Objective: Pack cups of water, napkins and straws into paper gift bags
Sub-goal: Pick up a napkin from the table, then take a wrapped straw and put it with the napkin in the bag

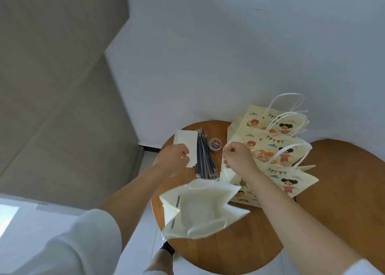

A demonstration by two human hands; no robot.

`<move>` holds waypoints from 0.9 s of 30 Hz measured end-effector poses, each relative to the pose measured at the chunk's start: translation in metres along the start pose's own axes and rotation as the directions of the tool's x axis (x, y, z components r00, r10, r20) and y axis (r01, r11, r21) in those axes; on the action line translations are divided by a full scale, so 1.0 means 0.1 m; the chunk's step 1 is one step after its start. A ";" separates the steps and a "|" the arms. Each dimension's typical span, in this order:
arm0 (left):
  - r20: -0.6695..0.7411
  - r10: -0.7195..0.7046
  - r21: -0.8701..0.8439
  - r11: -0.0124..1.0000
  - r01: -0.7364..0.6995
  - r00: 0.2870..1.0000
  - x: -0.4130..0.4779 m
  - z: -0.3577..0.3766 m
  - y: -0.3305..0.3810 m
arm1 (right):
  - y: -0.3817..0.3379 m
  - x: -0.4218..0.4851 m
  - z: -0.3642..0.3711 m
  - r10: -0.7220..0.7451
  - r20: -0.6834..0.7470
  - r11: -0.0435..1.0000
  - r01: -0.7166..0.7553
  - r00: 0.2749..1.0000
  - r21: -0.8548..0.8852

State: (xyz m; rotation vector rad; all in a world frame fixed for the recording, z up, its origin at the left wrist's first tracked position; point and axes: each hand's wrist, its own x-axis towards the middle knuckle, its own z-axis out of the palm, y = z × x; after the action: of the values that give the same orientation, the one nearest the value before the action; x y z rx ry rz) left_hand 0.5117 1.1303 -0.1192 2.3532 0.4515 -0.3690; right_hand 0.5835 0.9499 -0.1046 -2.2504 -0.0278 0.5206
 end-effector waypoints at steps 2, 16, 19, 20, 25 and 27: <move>0.062 -0.007 0.021 1.000 0.005 0.998 0.32 0.05 0.05 | 0.01 0.31 0.16 0.053 0.049 0.997 -0.050 0.997 -0.054; 0.386 0.014 -0.009 1.000 -0.011 0.922 1.72 0.49 -0.10 | 0.58 1.89 0.93 0.430 -0.183 0.868 -0.461 0.884 -0.185; 0.404 0.010 -0.010 1.000 -0.007 0.915 1.82 0.54 -0.15 | 0.65 2.02 1.03 0.389 -0.189 0.849 -0.431 0.902 -0.307; 0.406 0.011 -0.014 1.000 -0.005 0.914 1.83 0.55 -0.16 | 0.67 2.04 1.05 0.376 -0.177 0.841 -0.415 0.910 -0.347; 0.423 0.011 -0.026 1.000 0.000 0.906 1.86 0.61 -0.18 | 0.73 2.08 1.06 0.241 -0.045 0.767 -0.219 0.969 -0.604; 0.422 0.011 -0.030 1.000 0.002 0.906 1.86 0.62 -0.18 | 0.74 2.11 1.04 0.202 -0.014 0.743 -0.163 0.979 -0.649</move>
State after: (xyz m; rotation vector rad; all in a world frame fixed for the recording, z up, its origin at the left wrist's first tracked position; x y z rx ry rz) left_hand 0.6629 1.1410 -0.2451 2.1598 0.2393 -0.8430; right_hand 0.7260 1.0138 -0.2951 -2.9432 -0.0172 0.7720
